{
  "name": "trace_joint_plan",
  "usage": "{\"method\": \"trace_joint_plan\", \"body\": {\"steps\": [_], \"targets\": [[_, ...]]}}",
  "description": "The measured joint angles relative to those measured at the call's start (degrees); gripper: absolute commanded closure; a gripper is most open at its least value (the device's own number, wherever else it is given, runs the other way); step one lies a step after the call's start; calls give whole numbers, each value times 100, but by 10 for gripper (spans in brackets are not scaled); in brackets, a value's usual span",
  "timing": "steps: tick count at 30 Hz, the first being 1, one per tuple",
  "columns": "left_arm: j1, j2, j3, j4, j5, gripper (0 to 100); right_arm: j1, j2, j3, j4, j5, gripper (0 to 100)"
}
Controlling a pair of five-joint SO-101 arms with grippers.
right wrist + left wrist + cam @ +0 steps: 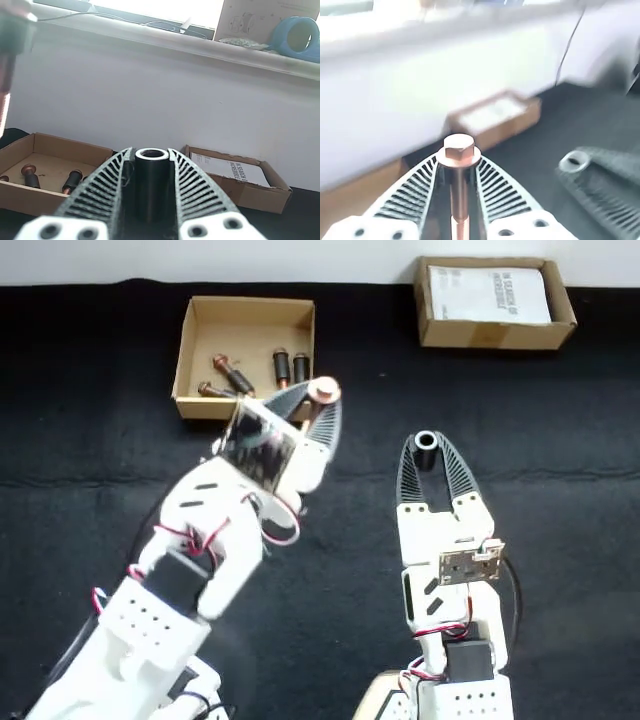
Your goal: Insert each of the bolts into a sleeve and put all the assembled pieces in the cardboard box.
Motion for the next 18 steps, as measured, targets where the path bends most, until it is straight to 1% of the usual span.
{"method": "trace_joint_plan", "body": {"steps": [2, 5, 8, 11, 15, 18], "targets": [[229, -202, 62, -299, 0, 992, 0, 0, 0, 0, 18, 991], [563, -527, 62, -519, 0, 992, 0, 0, 0, 0, 35, 991], [949, -791, 26, -580, 0, 992, 0, 0, 0, 0, 35, 991], [1292, -897, -281, -580, 0, 992, 0, 0, 0, 0, 35, 991], [1609, -932, -686, -615, 0, 992, -9, 0, 0, 0, 35, 991], [1714, -668, -765, -677, 0, 992, -167, 0, 0, 53, 35, 991]]}}
